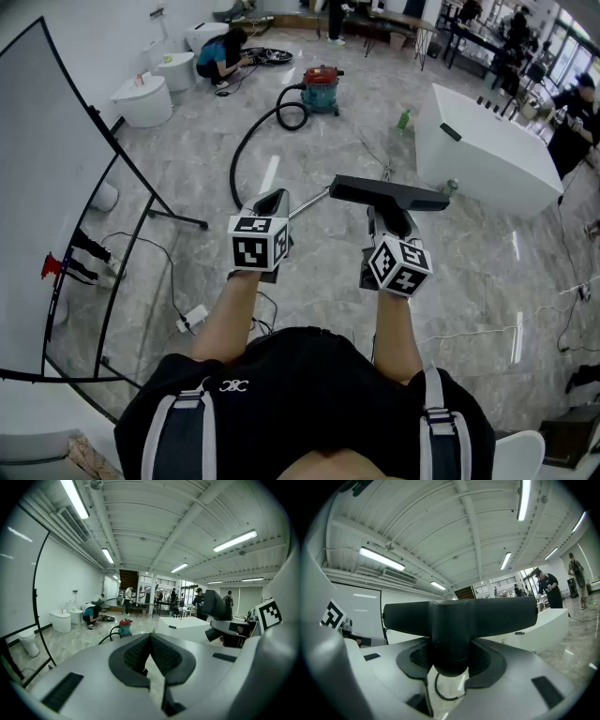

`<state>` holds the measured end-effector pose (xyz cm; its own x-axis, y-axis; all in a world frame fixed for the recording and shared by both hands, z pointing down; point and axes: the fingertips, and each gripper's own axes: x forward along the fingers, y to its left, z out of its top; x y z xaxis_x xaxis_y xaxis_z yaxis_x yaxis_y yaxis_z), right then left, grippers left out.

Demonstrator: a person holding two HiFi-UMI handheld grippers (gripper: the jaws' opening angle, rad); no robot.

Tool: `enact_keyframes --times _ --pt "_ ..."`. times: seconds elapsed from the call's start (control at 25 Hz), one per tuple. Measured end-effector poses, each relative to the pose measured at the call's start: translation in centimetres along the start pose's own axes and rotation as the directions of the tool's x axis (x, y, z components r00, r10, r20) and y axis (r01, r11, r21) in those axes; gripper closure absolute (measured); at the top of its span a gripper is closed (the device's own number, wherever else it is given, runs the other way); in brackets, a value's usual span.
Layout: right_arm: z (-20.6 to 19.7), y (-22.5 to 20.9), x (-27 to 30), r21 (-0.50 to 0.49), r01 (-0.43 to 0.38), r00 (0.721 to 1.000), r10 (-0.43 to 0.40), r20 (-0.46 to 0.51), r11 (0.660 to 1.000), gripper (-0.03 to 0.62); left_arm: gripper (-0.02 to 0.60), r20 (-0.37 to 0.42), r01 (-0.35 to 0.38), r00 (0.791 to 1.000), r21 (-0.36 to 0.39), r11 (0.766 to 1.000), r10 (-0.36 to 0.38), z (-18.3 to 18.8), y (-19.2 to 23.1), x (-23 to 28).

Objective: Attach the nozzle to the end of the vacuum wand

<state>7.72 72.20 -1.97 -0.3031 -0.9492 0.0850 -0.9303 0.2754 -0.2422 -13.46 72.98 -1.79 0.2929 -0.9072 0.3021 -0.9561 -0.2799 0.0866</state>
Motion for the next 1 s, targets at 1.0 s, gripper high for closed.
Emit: enact_keyframes --times 1.0 --pt "-0.8 -8.6 7.5 0.000 0.005 0.999 -0.005 -0.041 1.000 0.407 0.572 -0.021 0.002 1.000 -0.017 1.000 -0.002 -0.3 -2.2 11.8"
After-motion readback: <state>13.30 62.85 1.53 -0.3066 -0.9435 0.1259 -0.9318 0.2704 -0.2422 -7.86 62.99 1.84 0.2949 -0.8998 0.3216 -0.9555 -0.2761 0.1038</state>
